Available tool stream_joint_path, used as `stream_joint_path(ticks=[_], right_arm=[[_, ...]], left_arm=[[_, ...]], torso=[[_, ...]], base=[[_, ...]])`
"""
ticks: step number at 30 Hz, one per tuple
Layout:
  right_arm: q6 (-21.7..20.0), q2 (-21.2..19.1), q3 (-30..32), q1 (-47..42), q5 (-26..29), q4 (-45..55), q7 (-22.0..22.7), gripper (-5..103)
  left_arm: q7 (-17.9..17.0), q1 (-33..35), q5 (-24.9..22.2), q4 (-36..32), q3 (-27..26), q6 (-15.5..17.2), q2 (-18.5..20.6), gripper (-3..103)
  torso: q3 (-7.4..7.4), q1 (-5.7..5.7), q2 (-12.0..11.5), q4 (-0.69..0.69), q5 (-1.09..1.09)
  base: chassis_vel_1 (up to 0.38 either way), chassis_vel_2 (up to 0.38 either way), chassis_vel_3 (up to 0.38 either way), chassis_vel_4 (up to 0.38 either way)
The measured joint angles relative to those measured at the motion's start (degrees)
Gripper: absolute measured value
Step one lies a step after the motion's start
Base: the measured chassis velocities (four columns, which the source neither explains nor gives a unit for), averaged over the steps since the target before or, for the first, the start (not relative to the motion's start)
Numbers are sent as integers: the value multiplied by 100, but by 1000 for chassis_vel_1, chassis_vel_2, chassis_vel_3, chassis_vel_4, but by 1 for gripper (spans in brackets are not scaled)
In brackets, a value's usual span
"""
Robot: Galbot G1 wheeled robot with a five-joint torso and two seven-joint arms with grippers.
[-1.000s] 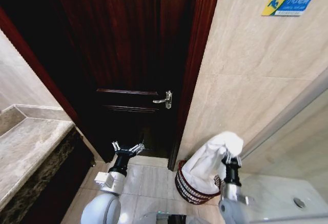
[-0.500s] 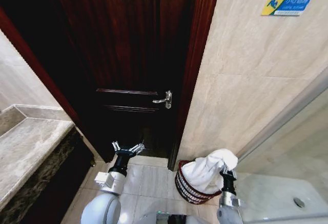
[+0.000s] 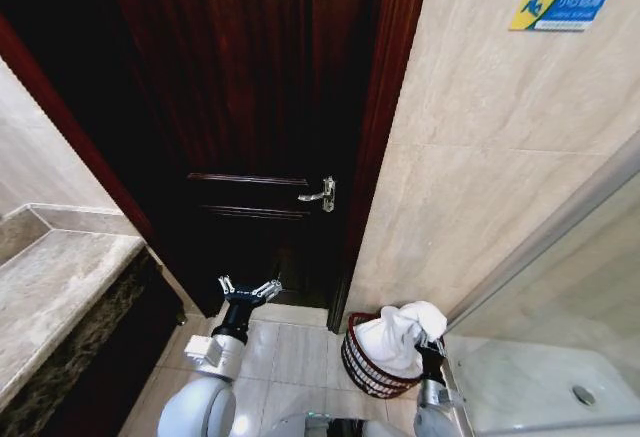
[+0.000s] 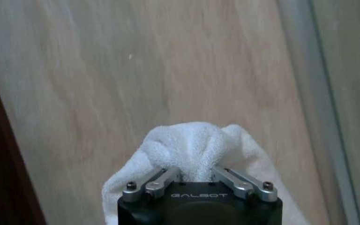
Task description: Discard the used towel into the hamper.
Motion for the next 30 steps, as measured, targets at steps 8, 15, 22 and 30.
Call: stream_joint_path(ticks=[8, 15, 22, 30], right_arm=[[-225, 2, 50, 791, -221, -1468, -357, 9], [-371, 81, 85, 1124, -731, -2229, -144, 9], [-991, 50, 81, 1262, -1409, -2557, 112, 9], [-1706, -73, 97, 1281, -1807, -2550, 284, 9]], left_arm=[[0, 0, 0, 0, 0, 0, 0, 100], [0, 0, 0, 0, -1, 0, 0, 100], [0, 0, 0, 0, -1, 0, 0, 100], [0, 0, 0, 0, 0, 0, 1, 100]], torso=[[0, 1, 0, 0, 0], [0, 1, 0, 0, 0], [0, 0, 0, 1, 1], [0, -1, 0, 0, 1]], base=[[0, 0, 0, 0], [0, 0, 0, 0], [0, 0, 0, 0], [0, 0, 0, 0]])
